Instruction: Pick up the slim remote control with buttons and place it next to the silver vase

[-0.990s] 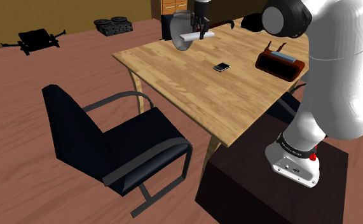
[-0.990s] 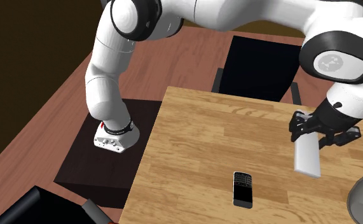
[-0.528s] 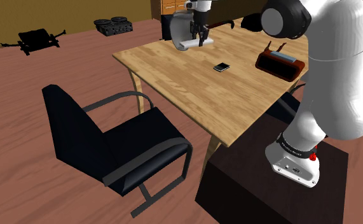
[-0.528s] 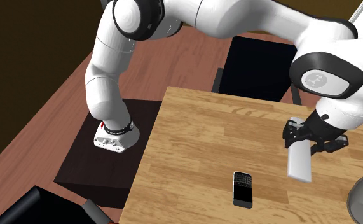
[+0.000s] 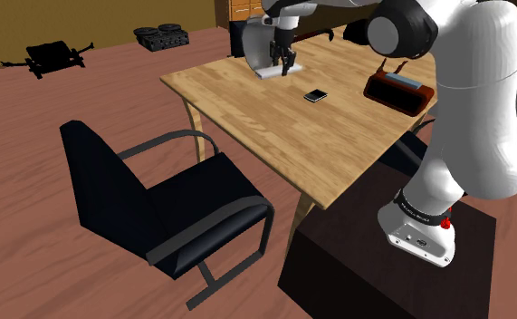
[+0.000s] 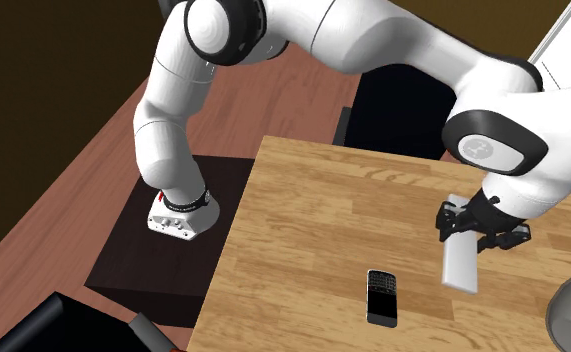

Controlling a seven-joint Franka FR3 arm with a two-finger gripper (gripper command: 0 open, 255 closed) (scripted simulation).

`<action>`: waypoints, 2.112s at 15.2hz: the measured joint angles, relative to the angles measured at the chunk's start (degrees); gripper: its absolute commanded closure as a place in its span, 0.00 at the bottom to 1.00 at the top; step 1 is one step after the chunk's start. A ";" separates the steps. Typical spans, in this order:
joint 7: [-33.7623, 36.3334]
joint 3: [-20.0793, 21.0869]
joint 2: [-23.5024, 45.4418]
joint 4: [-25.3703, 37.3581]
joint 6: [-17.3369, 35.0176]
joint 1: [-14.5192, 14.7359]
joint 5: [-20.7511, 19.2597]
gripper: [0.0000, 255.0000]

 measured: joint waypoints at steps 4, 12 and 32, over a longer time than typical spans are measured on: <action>-0.59 0.67 1.01 -1.90 2.57 -0.05 0.97 1.00; -1.95 2.30 3.42 -4.84 7.27 -0.63 3.19 1.00; -1.52 1.87 2.71 -4.50 6.48 -0.22 2.64 0.00</action>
